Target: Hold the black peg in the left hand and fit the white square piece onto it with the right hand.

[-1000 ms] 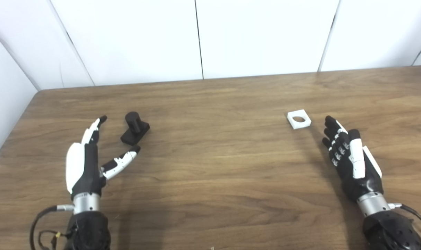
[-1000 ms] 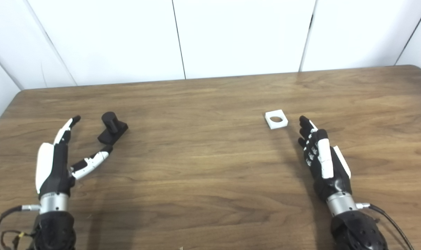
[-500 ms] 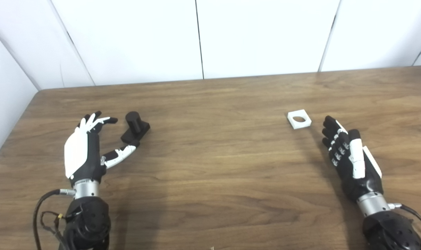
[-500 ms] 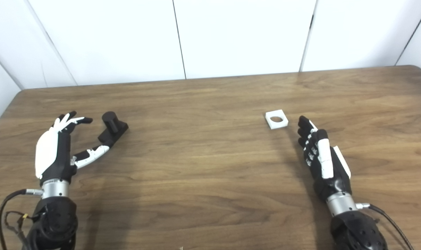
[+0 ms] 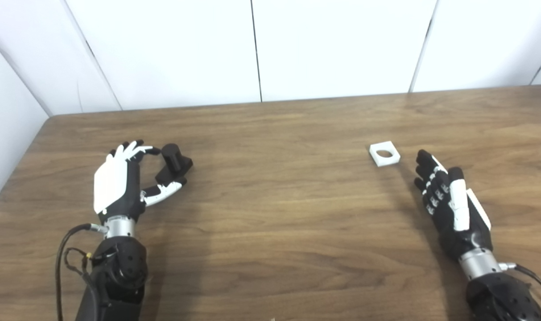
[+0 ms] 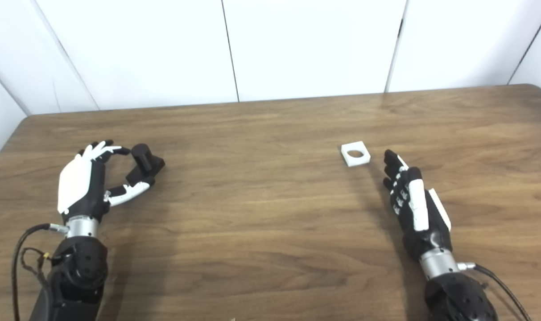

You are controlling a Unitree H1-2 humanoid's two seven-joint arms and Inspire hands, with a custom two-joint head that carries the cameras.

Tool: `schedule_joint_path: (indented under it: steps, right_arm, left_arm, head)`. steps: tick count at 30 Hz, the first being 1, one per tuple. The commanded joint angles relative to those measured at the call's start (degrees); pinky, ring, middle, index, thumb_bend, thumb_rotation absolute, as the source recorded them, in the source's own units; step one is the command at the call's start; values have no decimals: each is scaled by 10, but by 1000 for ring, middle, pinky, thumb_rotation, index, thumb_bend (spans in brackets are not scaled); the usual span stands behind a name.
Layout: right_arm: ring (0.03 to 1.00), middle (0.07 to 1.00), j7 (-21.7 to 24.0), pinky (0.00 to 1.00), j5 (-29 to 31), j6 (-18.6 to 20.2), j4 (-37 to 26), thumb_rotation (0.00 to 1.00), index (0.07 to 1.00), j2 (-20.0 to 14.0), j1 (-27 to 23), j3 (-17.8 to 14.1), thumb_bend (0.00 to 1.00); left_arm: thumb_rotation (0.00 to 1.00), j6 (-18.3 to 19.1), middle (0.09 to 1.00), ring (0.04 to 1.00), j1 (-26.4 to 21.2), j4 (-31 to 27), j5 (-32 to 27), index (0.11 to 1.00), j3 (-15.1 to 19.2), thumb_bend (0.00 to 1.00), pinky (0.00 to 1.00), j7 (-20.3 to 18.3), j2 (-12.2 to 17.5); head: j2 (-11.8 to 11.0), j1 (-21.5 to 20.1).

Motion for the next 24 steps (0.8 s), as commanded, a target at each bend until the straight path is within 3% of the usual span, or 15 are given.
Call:
schedule_joint_path:
  steps: [1,8,24]
  right_arm:
    - [1000,980,3,1000,5,-15,-16,1000,944,-2,-3,0,613]
    - [1000,983,1,1000,2,-15,-18,1000,947,-2,1,0,619]
    - [1000,988,9,1000,5,-24,-15,1000,951,-9,7,0,632]
  left_arm:
    - [373,-10,906,964,-27,2,12,706,-2,787,1000,23,15]
    - [400,-5,905,962,-37,32,20,714,-15,791,1000,31,23]
    - [344,-1,889,946,-54,82,31,695,-37,808,997,58,38]
  head:
    - [1,0]
    - [0,0]
    - [0,3]
